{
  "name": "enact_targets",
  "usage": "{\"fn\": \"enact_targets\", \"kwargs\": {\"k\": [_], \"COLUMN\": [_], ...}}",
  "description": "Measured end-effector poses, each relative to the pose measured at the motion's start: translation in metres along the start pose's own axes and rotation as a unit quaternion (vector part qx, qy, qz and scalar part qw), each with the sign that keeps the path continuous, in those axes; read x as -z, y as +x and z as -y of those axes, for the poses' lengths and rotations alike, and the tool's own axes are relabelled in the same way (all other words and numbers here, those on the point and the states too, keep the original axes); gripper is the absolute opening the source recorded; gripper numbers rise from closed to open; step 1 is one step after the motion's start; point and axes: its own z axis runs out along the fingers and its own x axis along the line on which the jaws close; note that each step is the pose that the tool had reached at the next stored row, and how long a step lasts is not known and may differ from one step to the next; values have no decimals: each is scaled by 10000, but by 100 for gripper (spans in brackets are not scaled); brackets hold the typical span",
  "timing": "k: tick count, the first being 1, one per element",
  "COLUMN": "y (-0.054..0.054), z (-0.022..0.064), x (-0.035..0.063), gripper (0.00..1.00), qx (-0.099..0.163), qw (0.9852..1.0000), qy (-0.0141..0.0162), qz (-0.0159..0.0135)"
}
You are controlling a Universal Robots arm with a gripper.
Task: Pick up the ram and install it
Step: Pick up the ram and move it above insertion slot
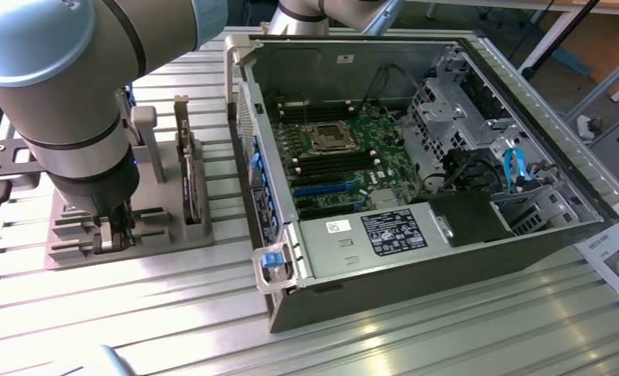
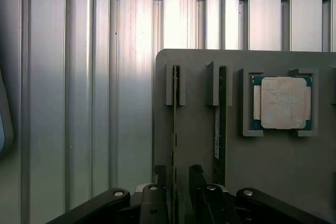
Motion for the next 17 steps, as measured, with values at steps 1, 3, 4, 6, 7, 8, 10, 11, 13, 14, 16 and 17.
{"fn": "enact_targets", "kwargs": {"k": [1, 3, 4, 6, 7, 8, 10, 11, 13, 14, 16, 17], "y": [0, 0, 0, 0, 0, 0, 0, 0, 0, 0, 0, 0], "z": [0, 0, 0, 0, 0, 0, 0, 0, 2, 6, 10, 12], "x": [0, 0, 0, 0, 0, 0, 0, 0, 0, 0, 0, 1], "gripper": [31, 30, 30, 23, 23, 23, 23, 23, 23, 23, 23, 23], "qx": [0, 0, 0, 0, 0, 0, 0, 0, -1, 0, 0, 0], "qw": [10000, 10000, 10000, 10000, 10000, 10000, 10000, 10000, 10000, 10000, 10000, 10000], "qy": [0, 0, 0, 0, 0, 0, 0, 0, -1, -3, -4, -5], "qz": [0, 0, 0, 0, 0, 0, 0, 0, 0, 0, 0, 0]}}
